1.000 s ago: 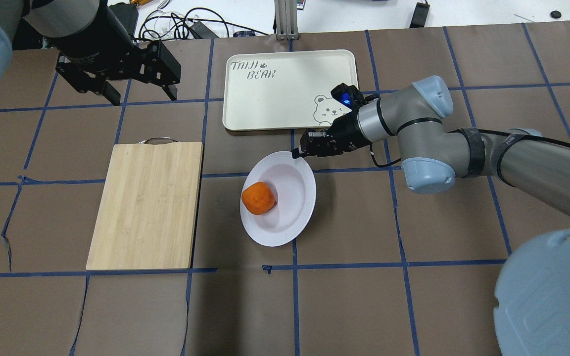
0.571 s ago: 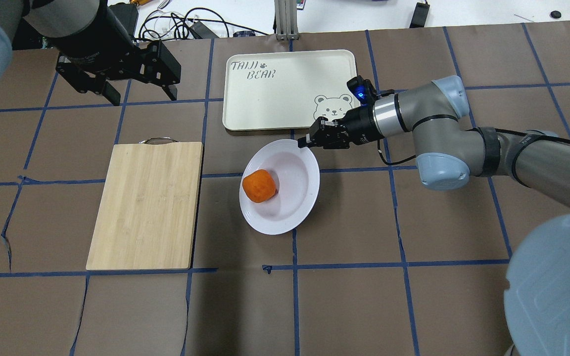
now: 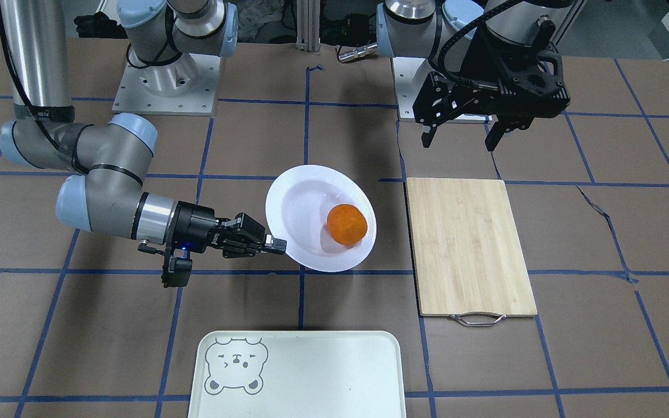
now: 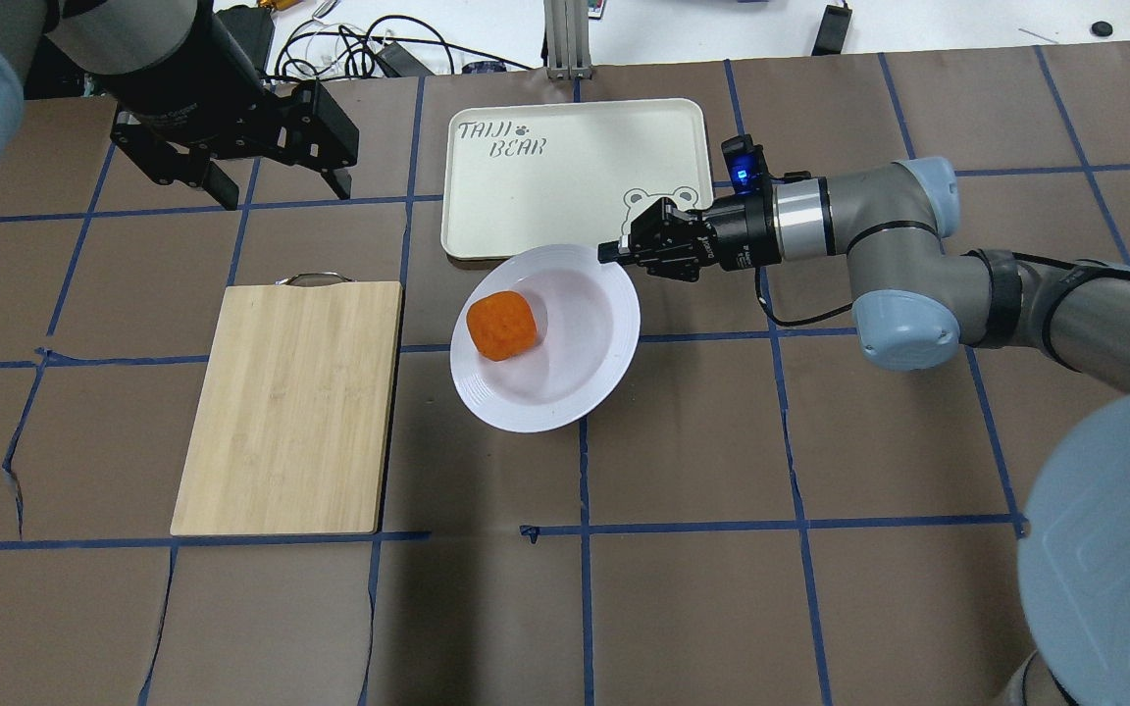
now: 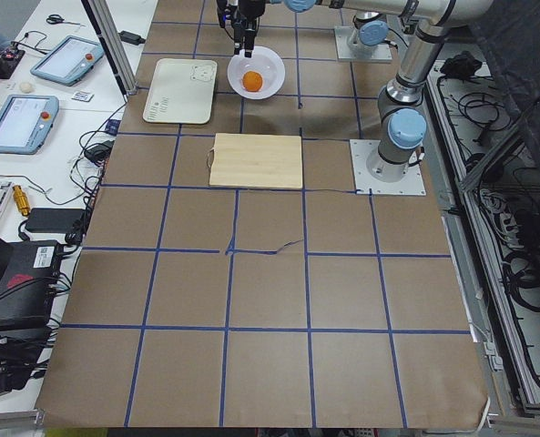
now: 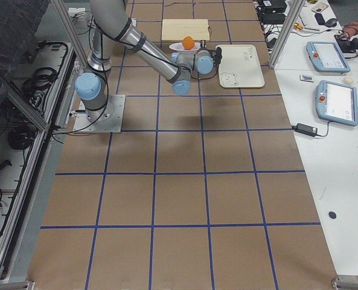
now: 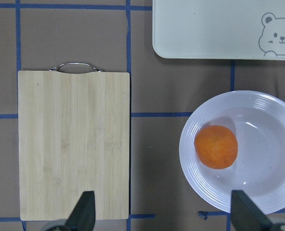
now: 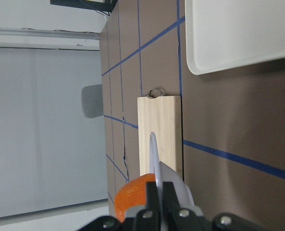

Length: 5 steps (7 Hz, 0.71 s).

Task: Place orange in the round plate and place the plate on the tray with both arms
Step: 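Lift the bowl with the right gripper and carry it onto the tray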

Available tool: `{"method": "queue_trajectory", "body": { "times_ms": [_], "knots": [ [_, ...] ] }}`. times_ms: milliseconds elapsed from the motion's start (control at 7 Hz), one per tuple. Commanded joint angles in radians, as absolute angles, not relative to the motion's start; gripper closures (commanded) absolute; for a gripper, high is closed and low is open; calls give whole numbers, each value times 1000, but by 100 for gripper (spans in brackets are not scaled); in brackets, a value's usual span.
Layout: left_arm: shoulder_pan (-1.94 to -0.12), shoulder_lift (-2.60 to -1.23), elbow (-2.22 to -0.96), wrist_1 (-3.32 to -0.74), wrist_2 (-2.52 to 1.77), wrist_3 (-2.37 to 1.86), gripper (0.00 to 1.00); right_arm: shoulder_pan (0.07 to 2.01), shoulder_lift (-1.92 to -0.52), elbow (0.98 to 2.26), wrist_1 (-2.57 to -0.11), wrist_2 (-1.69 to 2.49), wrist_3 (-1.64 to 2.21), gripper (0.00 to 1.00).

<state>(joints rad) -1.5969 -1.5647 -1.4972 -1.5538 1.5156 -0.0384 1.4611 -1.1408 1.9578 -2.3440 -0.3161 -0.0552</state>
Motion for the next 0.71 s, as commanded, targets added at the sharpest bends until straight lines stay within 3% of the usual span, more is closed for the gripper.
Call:
{"method": "queue_trajectory", "body": {
  "times_ms": [0, 571],
  "knots": [
    [-1597, -1565, -1497, -1554, 1516, -38, 0, 1433, -1115, 1910, -2341, -255, 10, 100],
    [-1597, -1565, -1497, -1554, 1516, -38, 0, 1419, -927, 1636, -2332, -172, 64, 100]
  ]
}}
